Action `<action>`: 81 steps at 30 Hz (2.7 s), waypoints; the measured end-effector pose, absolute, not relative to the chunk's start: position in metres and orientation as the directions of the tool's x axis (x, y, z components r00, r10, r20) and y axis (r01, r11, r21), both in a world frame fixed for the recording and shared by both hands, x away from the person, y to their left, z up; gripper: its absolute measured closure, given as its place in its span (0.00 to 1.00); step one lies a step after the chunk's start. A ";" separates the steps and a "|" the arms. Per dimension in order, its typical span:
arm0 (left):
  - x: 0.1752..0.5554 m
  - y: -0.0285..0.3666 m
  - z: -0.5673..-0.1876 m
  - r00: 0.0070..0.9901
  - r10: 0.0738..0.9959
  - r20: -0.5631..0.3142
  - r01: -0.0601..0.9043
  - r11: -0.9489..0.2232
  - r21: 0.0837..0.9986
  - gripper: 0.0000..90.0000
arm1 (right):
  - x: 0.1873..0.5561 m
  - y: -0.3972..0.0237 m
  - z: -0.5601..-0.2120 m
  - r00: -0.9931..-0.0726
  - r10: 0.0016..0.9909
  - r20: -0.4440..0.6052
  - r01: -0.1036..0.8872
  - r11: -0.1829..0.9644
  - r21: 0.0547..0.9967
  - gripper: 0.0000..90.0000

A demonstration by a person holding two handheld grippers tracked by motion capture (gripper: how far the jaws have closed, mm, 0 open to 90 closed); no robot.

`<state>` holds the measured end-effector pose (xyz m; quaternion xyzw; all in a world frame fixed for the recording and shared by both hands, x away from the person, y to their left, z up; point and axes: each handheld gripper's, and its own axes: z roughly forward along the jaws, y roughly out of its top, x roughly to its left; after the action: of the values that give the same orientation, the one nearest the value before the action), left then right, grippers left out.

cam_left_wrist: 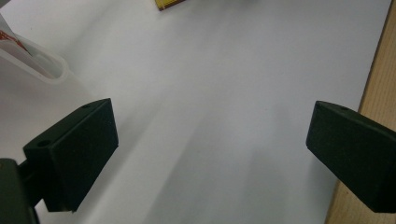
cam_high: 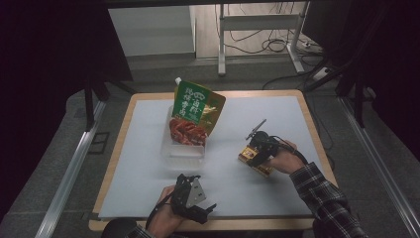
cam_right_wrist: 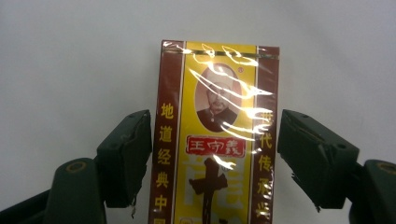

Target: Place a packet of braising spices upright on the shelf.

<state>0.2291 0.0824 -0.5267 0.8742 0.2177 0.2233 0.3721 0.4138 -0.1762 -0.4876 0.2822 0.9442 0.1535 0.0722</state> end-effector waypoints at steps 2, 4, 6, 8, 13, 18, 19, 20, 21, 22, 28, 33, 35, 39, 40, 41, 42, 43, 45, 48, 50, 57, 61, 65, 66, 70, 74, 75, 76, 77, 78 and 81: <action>0.229 0.083 -0.527 0.805 0.548 0.229 0.214 -0.628 0.748 0.02 | 0.416 -0.173 -0.488 -0.829 0.558 -0.045 0.517 0.794 0.319 0.30; 0.229 0.083 -0.526 0.804 0.550 0.228 0.215 -0.626 0.750 0.02 | 0.417 -0.170 -0.490 -0.830 0.556 -0.046 0.517 0.797 0.313 0.30; 0.229 0.083 -0.526 0.804 0.550 0.228 0.215 -0.625 0.750 0.02 | 0.418 -0.168 -0.492 -0.830 0.556 -0.046 0.519 0.800 0.302 0.30; 0.229 0.083 -0.526 0.803 0.550 0.227 0.216 -0.625 0.750 0.02 | 0.419 -0.166 -0.494 -0.830 0.554 -0.053 0.518 0.804 0.290 0.31; 0.229 0.083 -0.526 0.803 0.551 0.227 0.216 -0.624 0.751 0.02 | 0.420 -0.164 -0.498 -0.824 0.563 -0.062 0.528 0.804 0.274 0.34; 0.229 0.083 -0.526 0.803 0.552 0.225 0.217 -0.622 0.752 0.02 | 0.418 -0.166 -0.495 -0.804 0.592 -0.057 0.555 0.780 0.289 0.36; 0.229 0.084 -0.526 0.803 0.554 0.220 0.219 -0.618 0.755 0.02 | 0.418 -0.167 -0.493 -0.800 0.599 -0.047 0.559 0.771 0.304 0.36; 0.230 0.084 -0.525 0.802 0.557 0.216 0.221 -0.613 0.759 0.02 | 0.417 -0.169 -0.491 -0.797 0.603 -0.034 0.561 0.760 0.329 0.36; 0.230 0.085 -0.525 0.801 0.559 0.214 0.223 -0.611 0.760 0.02 | 0.417 -0.171 -0.489 -0.793 0.609 -0.024 0.565 0.749 0.346 0.36; 0.230 0.085 -0.525 0.801 0.560 0.209 0.226 -0.606 0.763 0.02 | 0.416 -0.172 -0.487 -0.791 0.612 -0.021 0.566 0.743 0.358 0.36; 0.231 0.089 -0.523 0.803 0.573 0.166 0.246 -0.571 0.783 0.02 | 0.409 -0.180 -0.478 -0.802 0.597 -0.018 0.521 0.715 0.465 0.36; 0.232 0.093 -0.522 0.798 0.587 0.134 0.263 -0.540 0.799 0.02 | 0.402 -0.187 -0.474 -0.800 0.600 -0.017 0.489 0.667 0.561 0.36; 0.232 0.094 -0.521 0.796 0.594 0.119 0.271 -0.526 0.806 0.02 | 0.400 -0.190 -0.473 -0.799 0.601 -0.014 0.476 0.645 0.598 0.36; 0.229 0.100 -0.521 0.788 0.607 0.103 0.287 -0.509 0.811 0.02 | 0.396 -0.194 -0.468 -0.803 0.596 -0.020 0.440 0.614 0.655 0.36; 0.228 0.101 -0.520 0.786 0.610 0.101 0.289 -0.507 0.812 0.02 | 0.394 -0.195 -0.466 -0.805 0.593 -0.018 0.431 0.605 0.670 0.36; 0.228 0.102 -0.520 0.784 0.613 0.099 0.291 -0.504 0.813 0.02 | 0.394 -0.196 -0.465 -0.807 0.591 -0.019 0.424 0.600 0.678 0.36; 0.227 0.104 -0.520 0.782 0.616 0.093 0.295 -0.497 0.816 0.02 | 0.393 -0.196 -0.464 -0.808 0.589 -0.016 0.418 0.593 0.688 0.36; 0.227 0.105 -0.520 0.780 0.620 0.088 0.299 -0.493 0.817 0.02 | 0.392 -0.197 -0.463 -0.809 0.588 -0.014 0.415 0.586 0.696 0.36; 0.227 0.107 -0.519 0.777 0.624 0.081 0.305 -0.486 0.819 0.02 | 0.391 -0.197 -0.461 -0.811 0.585 -0.016 0.401 0.574 0.714 0.36; 0.225 0.110 -0.520 0.774 0.630 0.071 0.313 -0.478 0.821 0.02 | 0.389 -0.196 -0.457 -0.818 0.575 -0.009 0.379 0.551 0.744 0.36; 0.224 0.112 -0.519 0.769 0.635 0.069 0.316 -0.472 0.823 0.02 | 0.388 -0.194 -0.455 -0.822 0.570 -0.007 0.367 0.538 0.759 0.36; 0.222 0.118 -0.519 0.761 0.647 0.049 0.327 -0.448 0.832 0.02 | 0.388 -0.186 -0.449 -0.837 0.547 0.008 0.336 0.502 0.797 0.36; 0.223 0.117 -0.519 0.763 0.645 0.041 0.329 -0.442 0.834 0.02 | 0.389 -0.179 -0.445 -0.846 0.533 0.018 0.318 0.478 0.819 0.36; 0.222 0.117 -0.519 0.763 0.645 0.042 0.326 -0.440 0.837 0.02 | 0.389 -0.171 -0.440 -0.855 0.518 0.023 0.296 0.451 0.842 0.36; 0.222 0.117 -0.519 0.762 0.646 0.041 0.326 -0.437 0.838 0.02 | 0.389 -0.169 -0.439 -0.858 0.514 0.023 0.290 0.445 0.847 0.36; 0.222 0.117 -0.518 0.763 0.645 0.045 0.324 -0.442 0.837 0.02 | 0.390 -0.160 -0.436 -0.868 0.495 0.024 0.270 0.432 0.861 0.36; 0.222 0.116 -0.517 0.766 0.640 0.049 0.317 -0.444 0.838 0.02 | 0.390 -0.150 -0.433 -0.879 0.476 0.009 0.239 0.424 0.873 0.36; 0.222 0.116 -0.518 0.766 0.640 0.048 0.317 -0.442 0.839 0.02 | 0.389 -0.146 -0.432 -0.883 0.469 0.006 0.230 0.423 0.877 0.36; 0.222 0.117 -0.517 0.767 0.640 0.048 0.317 -0.442 0.839 0.02 | 0.389 -0.144 -0.432 -0.885 0.466 0.003 0.225 0.422 0.878 0.36; 0.222 0.117 -0.517 0.766 0.641 0.048 0.317 -0.441 0.840 0.02 | 0.389 -0.141 -0.431 -0.886 0.464 -0.001 0.219 0.421 0.880 0.36; 0.222 0.117 -0.517 0.765 0.642 0.047 0.317 -0.439 0.841 0.02 | 0.389 -0.138 -0.430 -0.888 0.460 -0.004 0.215 0.421 0.882 0.36; 0.222 0.118 -0.517 0.764 0.643 0.049 0.315 -0.437 0.843 0.02 | 0.390 -0.131 -0.429 -0.889 0.458 -0.006 0.209 0.418 0.884 0.36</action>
<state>0.2217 0.1177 -0.5165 0.8273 0.2894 0.1848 0.4445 0.3897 -0.1306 -0.4289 0.2004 0.8327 0.5010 0.1243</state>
